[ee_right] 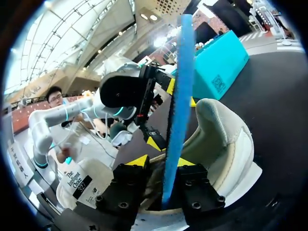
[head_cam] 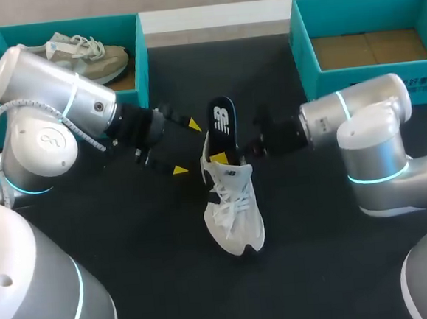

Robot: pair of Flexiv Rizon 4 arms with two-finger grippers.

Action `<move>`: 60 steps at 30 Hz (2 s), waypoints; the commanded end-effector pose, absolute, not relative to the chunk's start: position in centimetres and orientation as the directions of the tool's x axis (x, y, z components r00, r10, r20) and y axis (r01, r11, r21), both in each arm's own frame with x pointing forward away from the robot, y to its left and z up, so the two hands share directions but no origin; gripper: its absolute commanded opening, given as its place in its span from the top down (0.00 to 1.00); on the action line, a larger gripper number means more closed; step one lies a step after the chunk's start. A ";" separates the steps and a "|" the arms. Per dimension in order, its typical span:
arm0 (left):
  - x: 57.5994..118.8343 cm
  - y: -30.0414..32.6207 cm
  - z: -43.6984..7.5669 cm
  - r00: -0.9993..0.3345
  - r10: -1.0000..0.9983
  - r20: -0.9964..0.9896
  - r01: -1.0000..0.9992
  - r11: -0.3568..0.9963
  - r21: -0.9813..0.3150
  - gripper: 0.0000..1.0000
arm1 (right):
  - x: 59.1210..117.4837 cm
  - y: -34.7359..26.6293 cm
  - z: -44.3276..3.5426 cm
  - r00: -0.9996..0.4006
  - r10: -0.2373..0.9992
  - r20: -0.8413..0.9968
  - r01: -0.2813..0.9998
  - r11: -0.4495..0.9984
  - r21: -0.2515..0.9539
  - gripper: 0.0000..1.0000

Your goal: Take the shoe out of the shoebox, open the shoe tongue, remove and reinsert the insole, then place the shoe into the shoebox

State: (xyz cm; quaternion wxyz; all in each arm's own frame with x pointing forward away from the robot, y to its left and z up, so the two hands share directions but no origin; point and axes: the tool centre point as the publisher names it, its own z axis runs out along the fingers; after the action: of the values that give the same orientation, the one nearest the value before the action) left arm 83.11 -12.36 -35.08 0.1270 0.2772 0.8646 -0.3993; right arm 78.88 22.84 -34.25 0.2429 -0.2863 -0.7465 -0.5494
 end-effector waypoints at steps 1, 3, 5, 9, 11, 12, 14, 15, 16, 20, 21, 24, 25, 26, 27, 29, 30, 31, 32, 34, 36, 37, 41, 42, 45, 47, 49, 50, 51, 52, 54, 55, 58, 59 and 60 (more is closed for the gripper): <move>83.0 -12.4 -35.0 -0.814 0.379 -0.439 0.580 0.531 -0.617 0.00 | 78.9 22.3 -33.2 -0.723 0.179 0.667 0.690 0.242 0.682 0.60; 83.0 -12.4 -35.0 -0.814 0.379 -0.439 0.580 0.531 -0.617 0.00 | 79.1 22.1 -32.8 -0.728 0.186 0.660 0.685 0.246 0.686 0.60; 83.0 -12.4 -35.0 -0.814 0.379 -0.439 0.580 0.531 -0.617 0.00 | 79.3 21.9 -32.5 -0.731 0.189 0.655 0.681 0.248 0.689 0.60; 83.0 -12.4 -35.0 -0.814 0.379 -0.439 0.580 0.531 -0.617 0.00 | 80.0 21.6 -32.3 -0.738 0.192 0.647 0.674 0.257 0.693 0.67; 83.0 -12.4 -35.0 -0.814 0.379 -0.439 0.580 0.531 -0.617 0.00 | 80.4 21.6 -32.3 -0.740 0.192 0.644 0.671 0.261 0.694 0.76; 83.0 -12.4 -35.0 -0.814 0.379 -0.439 0.580 0.531 -0.617 0.00 | 80.6 21.6 -32.3 -0.742 0.191 0.643 0.670 0.263 0.695 0.85; 83.0 -12.4 -35.0 -0.814 0.379 -0.439 0.580 0.531 -0.617 0.00 | 80.9 21.6 -32.5 -0.742 0.189 0.643 0.669 0.267 0.694 1.00; 83.0 -12.4 -35.0 -0.814 0.379 -0.439 0.580 0.531 -0.617 0.00 | 80.9 21.7 -32.7 -0.741 0.187 0.645 0.670 0.269 0.692 1.00; 83.0 -12.4 -35.0 -0.814 0.379 -0.439 0.580 0.531 -0.617 0.00 | 80.9 21.7 -32.9 -0.739 0.185 0.648 0.672 0.272 0.689 1.00; 83.0 -12.4 -35.0 -0.814 0.379 -0.439 0.580 0.531 -0.617 0.00 | 80.5 21.9 -33.4 -0.727 0.182 0.662 0.684 0.281 0.674 1.00; 83.0 -12.4 -35.0 -0.814 0.379 -0.439 0.580 0.531 -0.617 0.00 | 80.3 21.9 -33.5 -0.722 0.182 0.668 0.689 0.281 0.668 1.00; 83.0 -12.4 -35.0 -0.814 0.379 -0.439 0.580 0.531 -0.617 0.00 | 79.4 21.9 -34.1 -0.702 0.181 0.688 0.708 0.274 0.651 1.00; 83.0 -12.4 -35.0 -0.814 0.379 -0.439 0.580 0.531 -0.617 0.00 | 79.2 21.9 -34.3 -0.698 0.180 0.693 0.713 0.272 0.647 1.00; 83.0 -12.4 -35.0 -0.814 0.379 -0.439 0.580 0.531 -0.617 0.00 | 78.9 22.0 -34.5 -0.693 0.180 0.698 0.717 0.272 0.641 1.00; 83.0 -12.4 -35.0 -0.814 0.379 -0.439 0.580 0.531 -0.617 0.00 | 78.7 22.0 -34.7 -0.687 0.180 0.704 0.723 0.270 0.636 1.00; 83.0 -12.4 -35.0 -0.814 0.379 -0.439 0.580 0.531 -0.617 0.00 | 78.3 22.1 -34.9 -0.680 0.180 0.711 0.730 0.266 0.630 1.00; 83.0 -12.4 -35.0 -0.814 0.379 -0.439 0.580 0.531 -0.617 0.00 | 78.1 22.1 -35.0 -0.677 0.181 0.714 0.732 0.266 0.627 1.00; 83.0 -12.4 -35.0 -0.814 0.379 -0.439 0.580 0.531 -0.617 0.00 | 78.0 22.1 -35.0 -0.674 0.183 0.716 0.735 0.266 0.624 1.00; 83.0 -12.4 -35.0 -0.814 0.379 -0.439 0.580 0.531 -0.617 0.00 | 77.9 22.0 -35.1 -0.670 0.183 0.719 0.738 0.264 0.621 1.00; 83.0 -12.4 -35.0 -0.814 0.379 -0.439 0.580 0.531 -0.617 0.00 | 77.8 21.9 -35.0 -0.669 0.187 0.720 0.740 0.259 0.620 1.00; 83.0 -12.4 -35.0 -0.814 0.379 -0.439 0.580 0.531 -0.617 0.00 | 78.1 21.8 -34.7 -0.676 0.191 0.712 0.735 0.257 0.628 1.00; 83.0 -12.4 -35.0 -0.814 0.379 -0.439 0.580 0.531 -0.617 0.00 | 78.2 21.8 -34.5 -0.682 0.195 0.705 0.729 0.260 0.633 0.85; 83.0 -12.4 -35.0 -0.814 0.379 -0.439 0.580 0.531 -0.617 0.00 | 78.9 21.8 -33.5 -0.703 0.208 0.680 0.709 0.278 0.648 0.66; 83.0 -12.4 -35.0 -0.814 0.379 -0.439 0.580 0.531 -0.617 0.00 | 79.0 21.8 -33.3 -0.707 0.210 0.675 0.705 0.280 0.651 0.66; 83.0 -12.4 -35.0 -0.814 0.379 -0.439 0.580 0.531 -0.617 0.00 | 79.4 21.7 -32.9 -0.715 0.210 0.667 0.697 0.288 0.656 0.66; 83.0 -12.4 -35.0 -0.814 0.379 -0.439 0.580 0.531 -0.617 0.00 | 79.6 21.7 -32.7 -0.717 0.211 0.664 0.694 0.292 0.657 0.67; 83.0 -12.4 -35.0 -0.814 0.379 -0.439 0.580 0.531 -0.617 0.00 | 79.9 21.4 -32.5 -0.721 0.214 0.659 0.691 0.297 0.659 0.67; 83.0 -12.4 -35.0 -0.814 0.379 -0.439 0.580 0.531 -0.617 0.00 | 80.0 21.3 -32.5 -0.721 0.216 0.658 0.691 0.297 0.659 0.68; 83.0 -12.4 -35.0 -0.814 0.379 -0.439 0.580 0.531 -0.617 0.00 | 80.2 21.1 -32.4 -0.722 0.218 0.657 0.690 0.299 0.659 0.69; 83.0 -12.4 -35.0 -0.814 0.379 -0.439 0.580 0.531 -0.617 0.00 | 80.4 21.0 -32.4 -0.723 0.222 0.654 0.689 0.300 0.660 0.71; 83.0 -12.4 -35.0 -0.814 0.379 -0.439 0.580 0.531 -0.617 0.00 | 80.5 20.8 -32.3 -0.724 0.223 0.653 0.688 0.301 0.661 0.82; 83.0 -12.4 -35.0 -0.814 0.379 -0.439 0.580 0.531 -0.617 0.00 | 80.6 20.8 -32.3 -0.724 0.224 0.652 0.688 0.301 0.660 0.87; 83.0 -12.4 -35.0 -0.814 0.379 -0.439 0.580 0.531 -0.617 0.00 | 80.7 20.7 -32.4 -0.721 0.225 0.656 0.691 0.303 0.656 1.00; 83.0 -12.4 -35.0 -0.814 0.379 -0.439 0.580 0.531 -0.617 0.00 | 80.8 20.7 -32.4 -0.719 0.225 0.657 0.693 0.303 0.654 1.00; 83.0 -12.4 -35.0 -0.814 0.379 -0.439 0.580 0.531 -0.617 0.00 | 80.8 20.7 -32.5 -0.717 0.226 0.660 0.695 0.303 0.652 1.00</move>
State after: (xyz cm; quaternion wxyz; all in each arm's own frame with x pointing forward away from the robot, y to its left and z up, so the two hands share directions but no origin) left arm 83.11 -12.36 -35.08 0.1270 0.2772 0.8646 -0.3993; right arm 80.68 20.67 -32.47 0.2292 -0.2972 -0.7724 -0.5125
